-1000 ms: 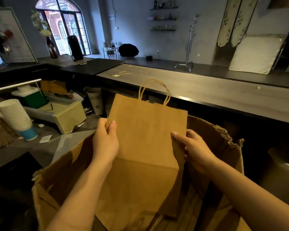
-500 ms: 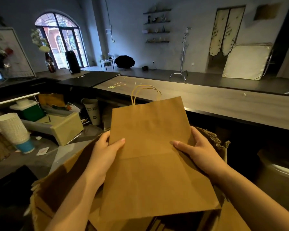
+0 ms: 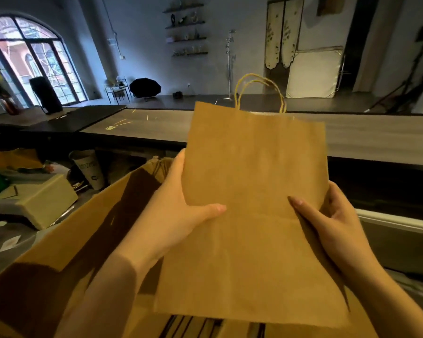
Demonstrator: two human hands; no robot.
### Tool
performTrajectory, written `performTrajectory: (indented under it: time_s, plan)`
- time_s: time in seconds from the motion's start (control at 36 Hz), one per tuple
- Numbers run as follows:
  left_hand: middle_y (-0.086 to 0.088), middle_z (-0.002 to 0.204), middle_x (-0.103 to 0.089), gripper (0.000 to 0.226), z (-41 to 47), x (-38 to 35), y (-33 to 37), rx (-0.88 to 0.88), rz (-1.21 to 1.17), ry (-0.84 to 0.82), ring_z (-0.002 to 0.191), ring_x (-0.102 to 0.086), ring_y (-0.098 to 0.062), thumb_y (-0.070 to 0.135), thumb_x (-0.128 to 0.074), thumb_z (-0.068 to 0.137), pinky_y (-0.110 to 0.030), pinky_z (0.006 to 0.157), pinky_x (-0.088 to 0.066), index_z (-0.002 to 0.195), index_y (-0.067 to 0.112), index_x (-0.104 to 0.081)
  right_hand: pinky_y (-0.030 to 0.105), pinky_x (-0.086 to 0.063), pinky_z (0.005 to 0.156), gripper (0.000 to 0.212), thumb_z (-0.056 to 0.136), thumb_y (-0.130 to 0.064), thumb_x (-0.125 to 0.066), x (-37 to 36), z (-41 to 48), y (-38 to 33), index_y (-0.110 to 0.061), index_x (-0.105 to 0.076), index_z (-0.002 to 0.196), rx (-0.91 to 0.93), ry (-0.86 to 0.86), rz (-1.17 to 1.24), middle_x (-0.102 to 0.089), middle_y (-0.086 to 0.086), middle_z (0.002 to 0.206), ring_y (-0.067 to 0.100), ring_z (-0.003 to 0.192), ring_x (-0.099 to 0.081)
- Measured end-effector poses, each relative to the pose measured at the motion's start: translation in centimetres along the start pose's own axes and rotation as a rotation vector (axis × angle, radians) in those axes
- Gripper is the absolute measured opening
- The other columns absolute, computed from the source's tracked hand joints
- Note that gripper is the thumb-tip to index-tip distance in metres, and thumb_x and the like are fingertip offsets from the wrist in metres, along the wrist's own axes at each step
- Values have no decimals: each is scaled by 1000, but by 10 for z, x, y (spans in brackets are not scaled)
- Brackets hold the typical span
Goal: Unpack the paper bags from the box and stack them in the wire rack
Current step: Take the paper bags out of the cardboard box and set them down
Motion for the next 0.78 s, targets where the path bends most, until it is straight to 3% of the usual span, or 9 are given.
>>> performTrajectory:
  time_s: [0.14,0.25,0.36,0.47,0.64,0.78]
  plan:
    - [28,108,-57,93,-6,-62,13,-98,131,-154,99,-54,10,16,-76,77,-12,81,-45,130,64,-16,43,-50,90,69,65,-47,-67,54,-19,28,-33,-42,128,-66,175,-141,-56,-14,112,12,102,-57]
    - [22,105,-57,105,-14,-114,6,-94,270,-198,86,-54,8,14,-68,84,-11,72,-45,134,65,8,44,-46,93,83,62,-48,-69,85,-34,63,-25,-37,136,-178,240,-220,-51,-7,121,15,106,-50]
    - [7,119,-60,109,-25,-157,-12,-67,370,-231,99,-61,-12,13,-64,87,-34,84,-54,134,60,22,43,-41,94,82,72,-33,-75,113,-52,94,-18,-32,140,-275,305,-258,-48,6,134,21,111,-46]
    - [7,131,-52,112,-40,-189,-45,9,363,-278,108,-56,-7,17,-62,90,-24,90,-46,127,56,36,48,-40,98,84,71,-28,-77,135,-73,119,-17,-31,141,-342,346,-287,-47,11,137,31,122,-46]
    - [6,141,-42,115,-67,-215,-113,187,297,-316,123,-47,-9,18,-66,87,-34,107,-39,131,50,35,43,-43,93,79,72,-23,-78,137,-104,159,-18,-34,139,-422,290,-313,-50,10,134,28,117,-50]
    - [-2,147,-33,106,-93,-223,-158,347,319,-329,124,-45,-18,11,-60,91,-26,96,-40,135,37,33,43,-48,90,86,73,-27,-78,122,-130,189,-16,-28,143,-424,213,-476,-53,12,132,32,113,-56]
Point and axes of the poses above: each hand's wrist, its own z-axis towards the middle knuckle, its own x-axis out of the back of the hand, y = z × x, the point moved 10 cm from there along z, towards the middle knuckle
